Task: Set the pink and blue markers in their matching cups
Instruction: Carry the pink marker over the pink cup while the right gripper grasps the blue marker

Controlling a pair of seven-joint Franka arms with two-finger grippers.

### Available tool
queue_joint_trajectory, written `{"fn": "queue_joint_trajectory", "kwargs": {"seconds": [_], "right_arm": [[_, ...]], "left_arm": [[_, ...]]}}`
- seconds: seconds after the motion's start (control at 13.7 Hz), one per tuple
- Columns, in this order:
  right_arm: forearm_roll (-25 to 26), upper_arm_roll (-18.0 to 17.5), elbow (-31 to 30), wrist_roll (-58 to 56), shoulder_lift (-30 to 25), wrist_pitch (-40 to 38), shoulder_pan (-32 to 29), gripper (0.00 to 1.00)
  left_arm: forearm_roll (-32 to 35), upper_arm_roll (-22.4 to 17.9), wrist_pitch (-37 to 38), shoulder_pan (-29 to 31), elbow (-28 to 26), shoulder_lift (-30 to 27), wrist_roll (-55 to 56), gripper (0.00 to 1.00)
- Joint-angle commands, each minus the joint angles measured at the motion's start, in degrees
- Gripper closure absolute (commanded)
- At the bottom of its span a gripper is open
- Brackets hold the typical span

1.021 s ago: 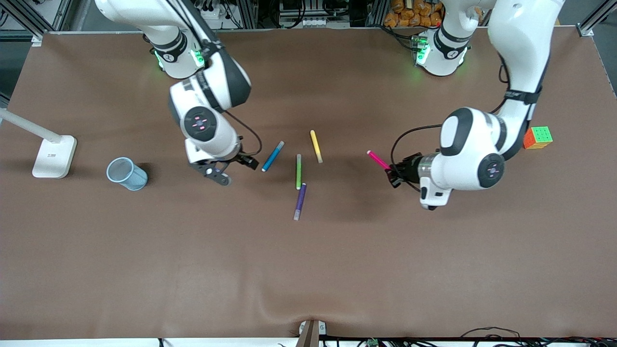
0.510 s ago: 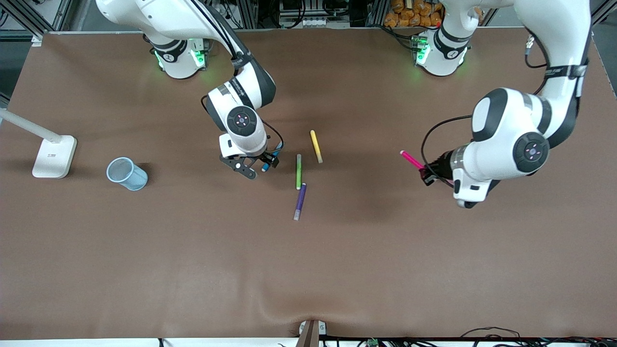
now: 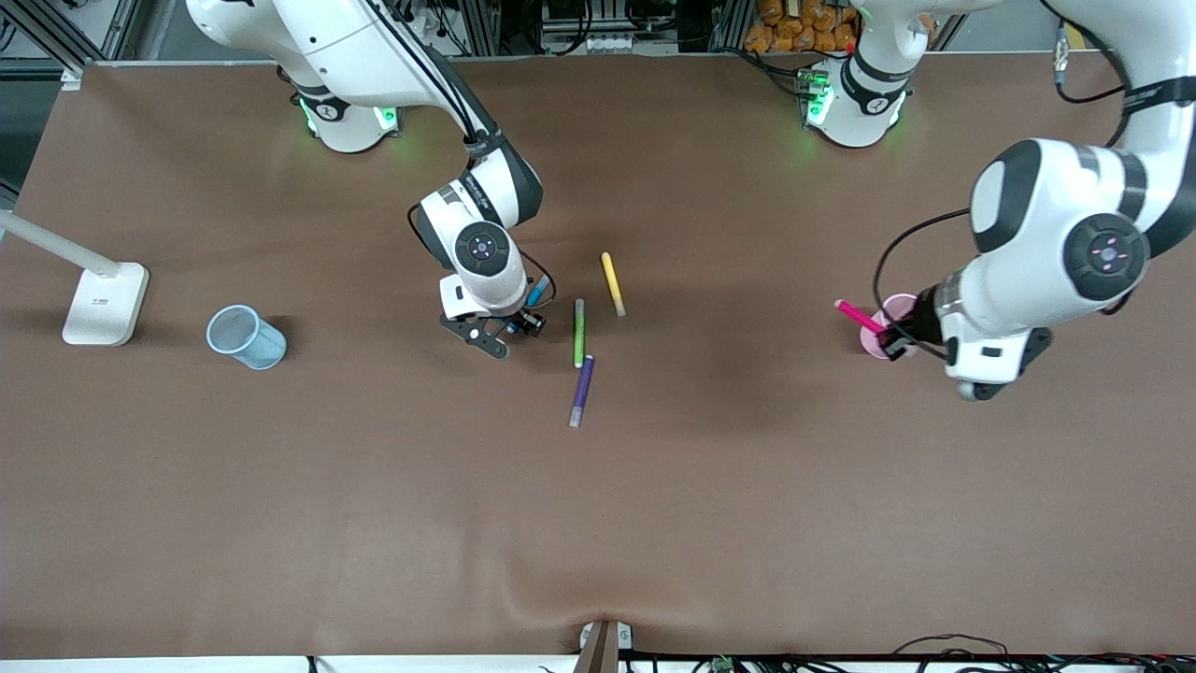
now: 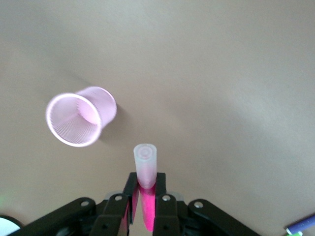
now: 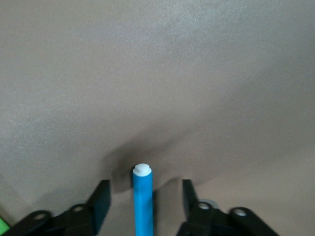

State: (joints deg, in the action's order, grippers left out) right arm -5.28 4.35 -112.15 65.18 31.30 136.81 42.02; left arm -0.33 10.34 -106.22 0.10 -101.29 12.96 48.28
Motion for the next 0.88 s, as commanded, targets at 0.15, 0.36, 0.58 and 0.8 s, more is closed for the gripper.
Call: {"fn": "queue_joint_trajectory", "kwargs": {"seconds": [0.15,0.36,0.58,0.8], "right_arm": [[1.0,0.6,0.6,1.7,1.0,0.3,1.1,0.48],[1.1,0.7,0.6,1.7,1.3,0.4,1.4,0.73],[1.1,0.7,0.6,1.7,1.2,0.0,1.4,1.0],[1.1,0.8,1.2,1.2,-0.6,-1.3,0.5,1.0]], "left_arm": [[1.4,0.7,-0.2,5.9,-5.5,-5.8,-6.7,1.0],[1.4,0.7,-2.9,8.2,-10.0,-9.1,-10.3,1.0],[3.7,0.6,-6.8,9.1,-15.5,-12.9,-11.6,1.0],[3.9,0.6,-9.4,10.1,-19.0,-15.8,-13.8,1.0]]}}
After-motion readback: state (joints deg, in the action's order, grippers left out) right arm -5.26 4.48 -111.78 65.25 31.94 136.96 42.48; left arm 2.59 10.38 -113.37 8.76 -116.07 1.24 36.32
